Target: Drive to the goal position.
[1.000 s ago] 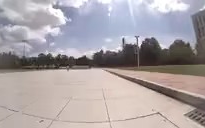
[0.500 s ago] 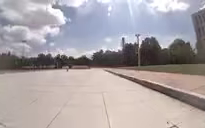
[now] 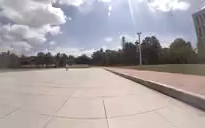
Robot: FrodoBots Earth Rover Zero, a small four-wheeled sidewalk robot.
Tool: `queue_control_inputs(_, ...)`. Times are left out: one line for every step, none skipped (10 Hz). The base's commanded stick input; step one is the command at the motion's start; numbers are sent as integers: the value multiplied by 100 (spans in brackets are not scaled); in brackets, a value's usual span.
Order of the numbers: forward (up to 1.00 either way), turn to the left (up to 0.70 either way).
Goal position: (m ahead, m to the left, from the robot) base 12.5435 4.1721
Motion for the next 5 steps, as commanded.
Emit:
queue_control_inputs(70,0)
queue_control_inputs(70,0)
queue_control_inputs(70,0)
queue_control_inputs(70,0)
queue_control_inputs(70,0)
